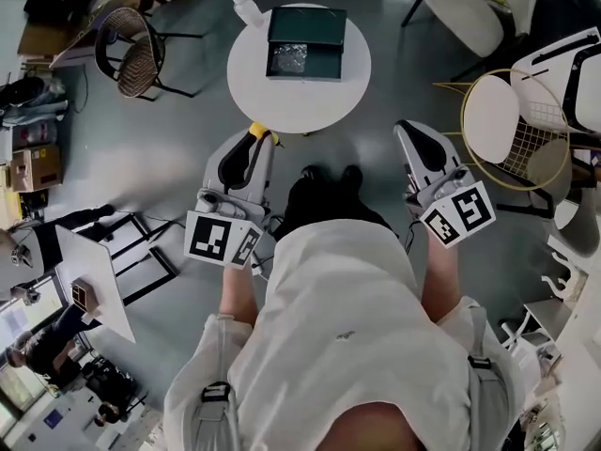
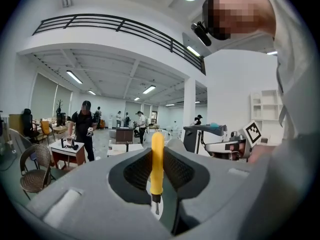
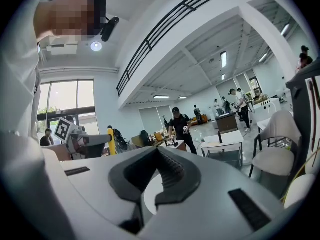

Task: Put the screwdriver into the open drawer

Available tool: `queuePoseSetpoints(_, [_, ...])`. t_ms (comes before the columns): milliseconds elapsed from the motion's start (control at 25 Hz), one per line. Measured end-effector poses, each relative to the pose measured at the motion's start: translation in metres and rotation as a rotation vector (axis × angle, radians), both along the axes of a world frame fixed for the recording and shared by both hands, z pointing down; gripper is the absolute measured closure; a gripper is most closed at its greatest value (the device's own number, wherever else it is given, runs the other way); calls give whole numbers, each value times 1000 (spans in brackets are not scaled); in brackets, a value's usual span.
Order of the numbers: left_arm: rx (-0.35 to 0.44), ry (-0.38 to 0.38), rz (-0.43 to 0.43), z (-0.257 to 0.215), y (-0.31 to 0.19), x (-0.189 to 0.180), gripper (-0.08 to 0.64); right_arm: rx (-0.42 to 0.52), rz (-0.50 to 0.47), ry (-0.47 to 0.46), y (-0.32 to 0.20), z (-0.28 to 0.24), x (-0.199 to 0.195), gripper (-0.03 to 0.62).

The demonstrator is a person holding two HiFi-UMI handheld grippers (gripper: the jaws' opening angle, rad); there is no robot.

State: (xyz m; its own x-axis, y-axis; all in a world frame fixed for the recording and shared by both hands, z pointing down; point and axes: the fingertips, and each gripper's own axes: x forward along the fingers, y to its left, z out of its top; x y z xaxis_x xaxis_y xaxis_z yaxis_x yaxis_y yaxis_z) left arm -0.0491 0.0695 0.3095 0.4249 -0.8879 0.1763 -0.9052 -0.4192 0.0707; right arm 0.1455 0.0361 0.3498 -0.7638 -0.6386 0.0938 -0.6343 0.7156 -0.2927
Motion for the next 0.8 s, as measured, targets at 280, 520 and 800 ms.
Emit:
queuePoseSetpoints(280, [-24, 22, -12, 7, -11, -19, 486, -23, -4, 13, -8, 4, -15, 586])
queuePoseSetpoints(520, [-17, 38, 43, 6, -43, -25, 486, -9, 41, 27, -30, -6, -22, 586])
queuePoseSetpoints(800, [1, 41, 110, -1, -88, -36, 486, 18, 84, 38, -63, -21, -42, 586])
